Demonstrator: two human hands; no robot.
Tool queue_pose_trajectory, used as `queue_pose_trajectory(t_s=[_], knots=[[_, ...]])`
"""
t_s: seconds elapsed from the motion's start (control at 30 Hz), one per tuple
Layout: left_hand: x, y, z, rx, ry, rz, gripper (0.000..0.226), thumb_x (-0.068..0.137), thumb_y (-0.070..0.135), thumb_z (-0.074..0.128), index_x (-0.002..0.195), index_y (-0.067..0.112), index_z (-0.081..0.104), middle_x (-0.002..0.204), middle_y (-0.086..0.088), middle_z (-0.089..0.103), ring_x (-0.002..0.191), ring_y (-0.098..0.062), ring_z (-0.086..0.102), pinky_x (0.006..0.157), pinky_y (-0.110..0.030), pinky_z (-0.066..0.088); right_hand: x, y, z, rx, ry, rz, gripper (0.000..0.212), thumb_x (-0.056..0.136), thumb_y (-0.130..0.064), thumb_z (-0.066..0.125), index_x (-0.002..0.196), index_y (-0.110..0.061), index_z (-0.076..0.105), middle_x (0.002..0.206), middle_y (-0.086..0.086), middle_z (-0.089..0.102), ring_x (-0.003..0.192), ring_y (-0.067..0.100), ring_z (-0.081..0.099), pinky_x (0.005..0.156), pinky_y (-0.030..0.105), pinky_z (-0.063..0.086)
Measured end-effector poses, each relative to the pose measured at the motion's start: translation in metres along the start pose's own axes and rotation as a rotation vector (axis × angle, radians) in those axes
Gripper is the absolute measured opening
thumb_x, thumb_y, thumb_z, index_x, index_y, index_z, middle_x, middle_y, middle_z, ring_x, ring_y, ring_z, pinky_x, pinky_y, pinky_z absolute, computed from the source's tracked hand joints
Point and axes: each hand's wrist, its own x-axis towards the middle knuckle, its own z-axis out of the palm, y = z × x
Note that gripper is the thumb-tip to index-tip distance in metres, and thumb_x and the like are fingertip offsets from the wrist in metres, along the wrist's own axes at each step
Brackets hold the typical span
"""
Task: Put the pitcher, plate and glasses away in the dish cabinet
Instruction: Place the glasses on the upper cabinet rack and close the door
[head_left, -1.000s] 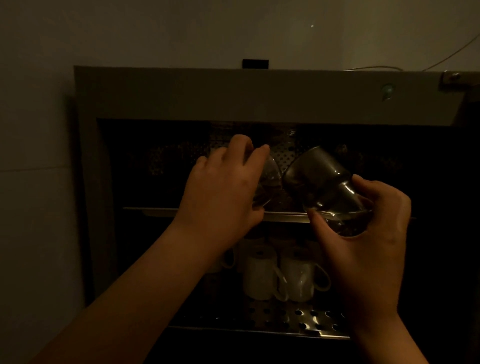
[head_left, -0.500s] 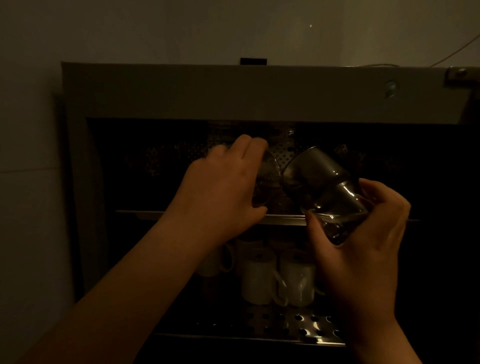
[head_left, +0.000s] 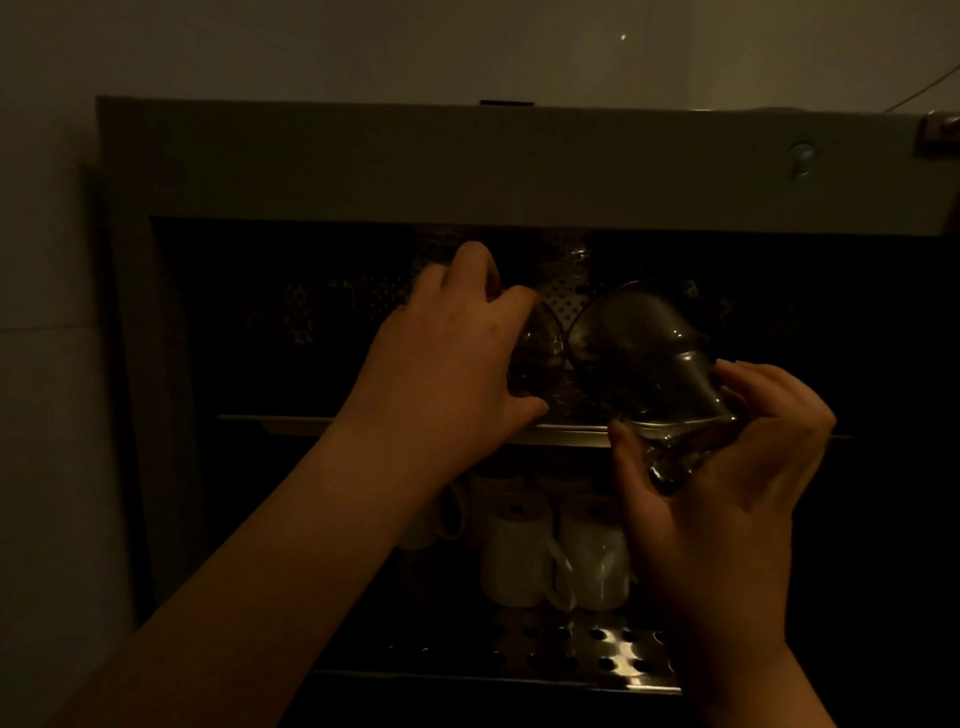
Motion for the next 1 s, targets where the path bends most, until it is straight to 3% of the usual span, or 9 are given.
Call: queue_pose_trajectory(t_s=[0.17,0.27,0.53,0.67,0.8,1.0], knots=[[-0.002,0.0,0.002,-0.021,0.05,-0.033,0.072,0.063,0.049,0.077,0.119,0.018,0.047,0.113,-0.003,0.05,0.1,-0.022,0.05,0.065,-0.027,0.032,-0.001,0.0,0.0,-0.004,0.022,-0.031,0.064,0.072,-0.018,0.074,0.124,-0.009,0.039,0.126,0.023,0.039,0.12,0.022,0.036,0.1,0.016,0.03],[-0.003,0.001,0.004,-0.01,0.068,-0.032,0.068,0.061,0.049,0.079,0.114,0.016,0.05,0.11,-0.004,0.054,0.097,-0.024,0.053,0.064,-0.027,0.033,-0.001,-0.001,0.001,0.01,0.028,-0.029,0.063,0.072,-0.017,0.074,0.124,-0.009,0.04,0.125,0.024,0.039,0.119,0.022,0.035,0.1,0.01,0.027],[-0.004,-0.007,0.0,0.029,-0.007,-0.01,0.082,0.062,0.052,0.075,0.13,0.022,0.038,0.124,0.001,0.045,0.108,-0.02,0.047,0.062,-0.026,0.029,-0.001,-0.001,0.002,0.005,-0.002,-0.011,0.061,0.077,-0.019,0.072,0.124,-0.005,0.035,0.127,0.024,0.034,0.117,0.026,0.036,0.094,0.004,0.026],[-0.005,-0.009,-0.002,-0.021,-0.032,0.005,0.074,0.063,0.043,0.076,0.12,0.022,0.035,0.119,0.002,0.042,0.101,-0.016,0.045,0.062,-0.023,0.027,-0.001,-0.003,0.003,0.01,-0.027,-0.014,0.061,0.076,-0.023,0.068,0.122,-0.016,0.029,0.13,0.019,0.029,0.119,0.028,0.039,0.089,0.018,0.038],[-0.011,-0.007,-0.003,0.02,-0.025,0.05,0.067,0.061,0.028,0.076,0.116,0.014,0.039,0.118,-0.006,0.04,0.094,-0.02,0.046,0.06,-0.026,0.031,-0.001,-0.002,0.002,-0.016,-0.023,-0.047,0.059,0.076,-0.023,0.066,0.121,-0.014,0.028,0.127,0.009,0.025,0.12,0.024,0.034,0.094,0.011,0.03],[-0.012,-0.003,-0.004,0.038,-0.026,0.047,0.067,0.065,0.03,0.075,0.121,0.018,0.041,0.12,-0.005,0.04,0.102,-0.022,0.046,0.069,-0.026,0.034,-0.004,-0.008,0.004,-0.091,-0.037,-0.063,0.06,0.077,-0.02,0.068,0.123,-0.012,0.031,0.129,0.006,0.024,0.12,0.031,0.035,0.092,0.039,0.043]])
